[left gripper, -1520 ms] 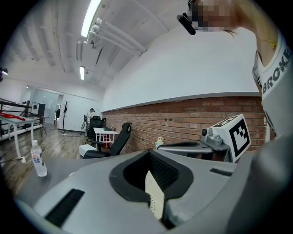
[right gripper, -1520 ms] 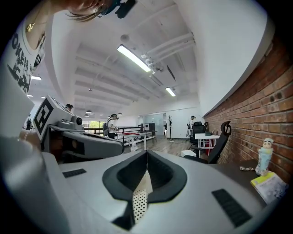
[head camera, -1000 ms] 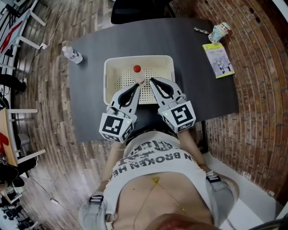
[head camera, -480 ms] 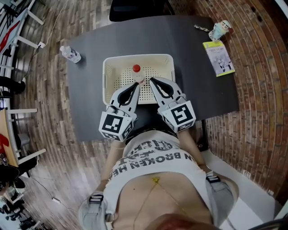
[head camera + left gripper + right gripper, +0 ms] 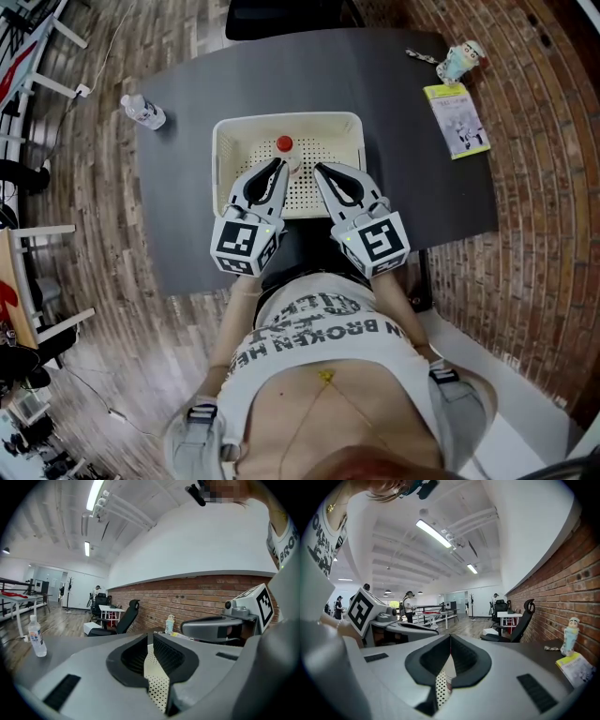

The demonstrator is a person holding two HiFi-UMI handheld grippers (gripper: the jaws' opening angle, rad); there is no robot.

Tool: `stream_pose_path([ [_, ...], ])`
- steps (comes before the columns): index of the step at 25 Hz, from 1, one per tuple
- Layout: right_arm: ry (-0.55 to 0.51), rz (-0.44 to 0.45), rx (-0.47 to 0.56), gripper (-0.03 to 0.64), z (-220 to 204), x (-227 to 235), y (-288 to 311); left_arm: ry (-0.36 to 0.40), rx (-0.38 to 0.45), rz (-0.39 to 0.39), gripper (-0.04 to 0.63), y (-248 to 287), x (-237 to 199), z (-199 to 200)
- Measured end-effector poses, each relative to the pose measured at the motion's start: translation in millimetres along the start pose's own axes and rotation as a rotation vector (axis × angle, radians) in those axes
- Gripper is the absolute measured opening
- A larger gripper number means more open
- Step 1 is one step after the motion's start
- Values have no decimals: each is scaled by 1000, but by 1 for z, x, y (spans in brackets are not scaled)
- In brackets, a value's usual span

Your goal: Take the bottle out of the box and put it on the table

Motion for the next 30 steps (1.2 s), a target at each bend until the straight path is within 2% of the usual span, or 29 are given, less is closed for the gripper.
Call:
stream_pose_path([
  [2,8,-2,-6,9,-1,2,1,-12,-18,9,54,7,-5,-5],
  [6,14,-7,-20,9,-5,8,6,-21,-57,25,94,22,-14,-15],
  [13,38,-17,-44,9,-11,20,14,32,-134,39,186,52,-27,-24],
  [17,47,-23,-54,9,-14,24,17,44,-131,40,192,65,-33,-25],
  [22,56,-27,-68,9,-18,27,20,74,-133,4,192,77,-32,-25],
  [25,54,-25,-66,9,-18,27,20,90,-138,29,161,77,-33,-26],
  [30,54,-20,-66,9,-18,27,21,101,-141,27,160,77,-34,-26],
])
Point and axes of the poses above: the fingertips, and each gripper's own axes: y forward along the fingers, x to its right, z out of its top, the point moved 7 cm from there along -y, backward along the fingers, and after that the axes turned 11 degrees about -x, right-handed, at the moved point
